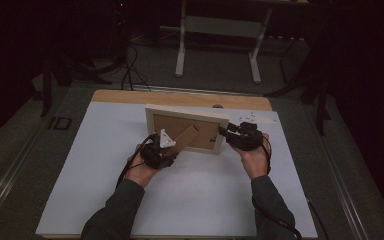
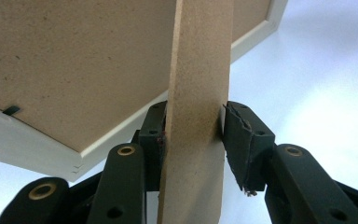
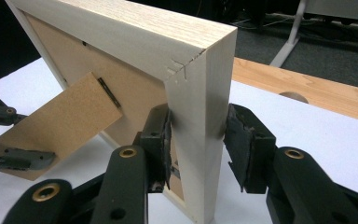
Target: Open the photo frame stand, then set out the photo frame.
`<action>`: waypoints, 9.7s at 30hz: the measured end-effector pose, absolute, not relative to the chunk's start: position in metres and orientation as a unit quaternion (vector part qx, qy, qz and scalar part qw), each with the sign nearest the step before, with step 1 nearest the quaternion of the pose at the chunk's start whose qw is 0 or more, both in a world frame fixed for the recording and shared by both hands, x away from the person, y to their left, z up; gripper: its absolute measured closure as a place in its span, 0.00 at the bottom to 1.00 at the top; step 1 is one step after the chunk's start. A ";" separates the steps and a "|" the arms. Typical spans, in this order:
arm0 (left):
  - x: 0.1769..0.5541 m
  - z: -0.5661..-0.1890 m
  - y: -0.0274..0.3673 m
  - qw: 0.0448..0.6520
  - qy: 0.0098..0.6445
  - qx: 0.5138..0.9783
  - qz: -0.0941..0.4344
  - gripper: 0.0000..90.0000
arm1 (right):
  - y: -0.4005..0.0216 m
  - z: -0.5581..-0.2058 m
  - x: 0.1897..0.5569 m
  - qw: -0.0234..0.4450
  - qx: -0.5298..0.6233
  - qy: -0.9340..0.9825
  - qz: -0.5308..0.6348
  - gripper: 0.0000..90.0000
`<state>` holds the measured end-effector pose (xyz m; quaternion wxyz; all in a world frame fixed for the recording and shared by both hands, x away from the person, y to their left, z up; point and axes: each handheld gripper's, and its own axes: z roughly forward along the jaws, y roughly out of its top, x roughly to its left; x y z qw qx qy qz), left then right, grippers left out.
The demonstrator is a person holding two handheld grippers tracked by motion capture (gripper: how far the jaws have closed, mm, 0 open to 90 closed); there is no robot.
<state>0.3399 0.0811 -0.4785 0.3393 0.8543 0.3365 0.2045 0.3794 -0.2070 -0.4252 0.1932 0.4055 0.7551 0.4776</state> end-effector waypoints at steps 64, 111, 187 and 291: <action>0.293 -0.491 0.074 0.346 0.292 0.871 0.190 0.65 | -0.207 -0.440 0.324 0.225 0.353 0.768 0.485 0.64; 0.298 -0.453 0.119 0.430 0.340 0.815 0.189 0.61 | -0.223 -0.473 0.332 0.184 0.368 0.802 0.433 0.60; 0.322 -0.456 0.147 0.454 0.432 0.744 0.231 1.00 | -0.217 -0.467 0.379 0.164 0.404 0.766 0.473 1.00; 0.339 -0.432 0.072 0.442 0.389 0.777 0.221 1.00 | -0.204 -0.431 0.360 0.132 0.328 0.792 0.497 1.00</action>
